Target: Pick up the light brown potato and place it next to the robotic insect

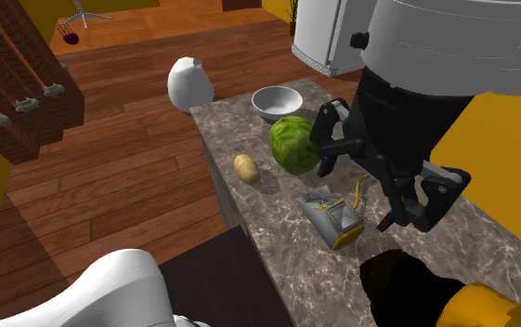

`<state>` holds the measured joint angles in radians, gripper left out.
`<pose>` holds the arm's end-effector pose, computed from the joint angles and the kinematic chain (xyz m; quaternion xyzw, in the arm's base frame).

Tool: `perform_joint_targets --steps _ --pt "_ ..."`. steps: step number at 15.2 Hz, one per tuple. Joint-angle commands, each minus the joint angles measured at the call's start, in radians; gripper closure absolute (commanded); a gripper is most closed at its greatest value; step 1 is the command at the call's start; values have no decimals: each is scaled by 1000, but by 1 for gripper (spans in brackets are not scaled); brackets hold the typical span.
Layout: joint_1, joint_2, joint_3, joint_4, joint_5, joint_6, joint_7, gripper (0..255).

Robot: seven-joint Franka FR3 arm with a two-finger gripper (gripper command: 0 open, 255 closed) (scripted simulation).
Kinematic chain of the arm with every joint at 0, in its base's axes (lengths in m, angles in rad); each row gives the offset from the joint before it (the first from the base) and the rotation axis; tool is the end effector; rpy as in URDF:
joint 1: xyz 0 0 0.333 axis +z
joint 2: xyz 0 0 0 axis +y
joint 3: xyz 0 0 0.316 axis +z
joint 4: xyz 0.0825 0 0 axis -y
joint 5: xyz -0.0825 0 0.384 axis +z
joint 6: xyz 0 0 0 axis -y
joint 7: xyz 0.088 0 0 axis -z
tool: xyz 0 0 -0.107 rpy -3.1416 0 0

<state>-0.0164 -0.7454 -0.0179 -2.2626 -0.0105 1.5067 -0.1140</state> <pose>0.3119 -0.0138 0.6161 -0.9991 -0.0419 0.0052 0.0012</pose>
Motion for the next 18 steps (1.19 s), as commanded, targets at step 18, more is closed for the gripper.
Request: perform_joint_targets --steps 18 --pt "279 183 135 -238 103 473 -295 0"
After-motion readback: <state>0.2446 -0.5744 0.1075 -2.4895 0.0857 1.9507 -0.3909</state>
